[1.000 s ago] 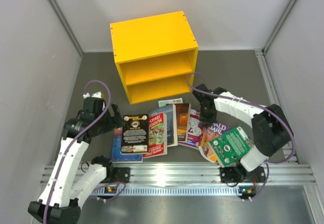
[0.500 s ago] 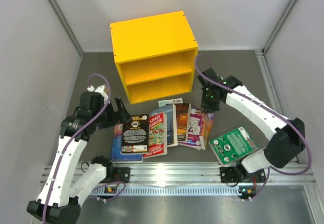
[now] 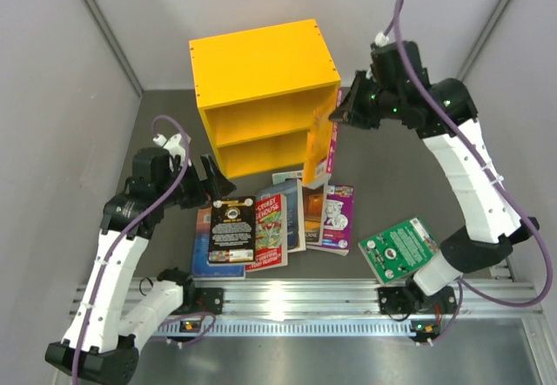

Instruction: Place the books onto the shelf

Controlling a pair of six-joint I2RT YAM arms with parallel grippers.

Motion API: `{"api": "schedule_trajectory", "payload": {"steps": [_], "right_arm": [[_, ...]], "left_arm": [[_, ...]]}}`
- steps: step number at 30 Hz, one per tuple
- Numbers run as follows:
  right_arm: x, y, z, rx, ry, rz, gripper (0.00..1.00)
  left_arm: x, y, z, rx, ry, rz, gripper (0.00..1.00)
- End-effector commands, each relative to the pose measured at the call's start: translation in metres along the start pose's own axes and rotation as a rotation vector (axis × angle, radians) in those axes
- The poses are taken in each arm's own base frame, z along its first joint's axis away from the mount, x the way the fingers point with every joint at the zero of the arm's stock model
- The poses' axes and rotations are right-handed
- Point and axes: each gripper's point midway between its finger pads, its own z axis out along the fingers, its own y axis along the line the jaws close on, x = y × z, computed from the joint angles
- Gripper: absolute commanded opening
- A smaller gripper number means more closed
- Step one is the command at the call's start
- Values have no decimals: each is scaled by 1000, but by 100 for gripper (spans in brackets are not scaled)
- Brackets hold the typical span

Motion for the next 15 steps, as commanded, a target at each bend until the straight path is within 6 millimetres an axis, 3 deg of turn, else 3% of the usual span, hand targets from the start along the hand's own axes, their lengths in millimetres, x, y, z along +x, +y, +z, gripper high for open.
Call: {"api": "schedule_trajectory", "payload": {"steps": [1,2,4,5,6,8,12,15], "right_arm": [[-20,59,-38,-244,-37,8,0],[-22,82,-51,-367,-29,9,0],[-28,108,-62,-504,-37,46,0],[-42,137,-88,-672,-92,25,0],[-42,144,-87,-715,-84,28,0],[-50,169,-109,-877,-111,-7,0],[-58,193,-127,-1041,-136,-40,0],[-61,200,-128,-1085,-127,-20,0]], "left_arm": [[-20,-27,-6,108,-70,14,96],[-21,-31,-7,129,-70,14,96],[-27,-38,-8,160,-92,14,97],[-30,-42,-9,175,-100,16,97],[-33,-47,-10,197,-104,9,97],[-43,-56,-12,229,-133,14,98],[-59,-75,-14,300,-162,-3,99],[-74,-95,-19,390,-196,-18,99]]}}
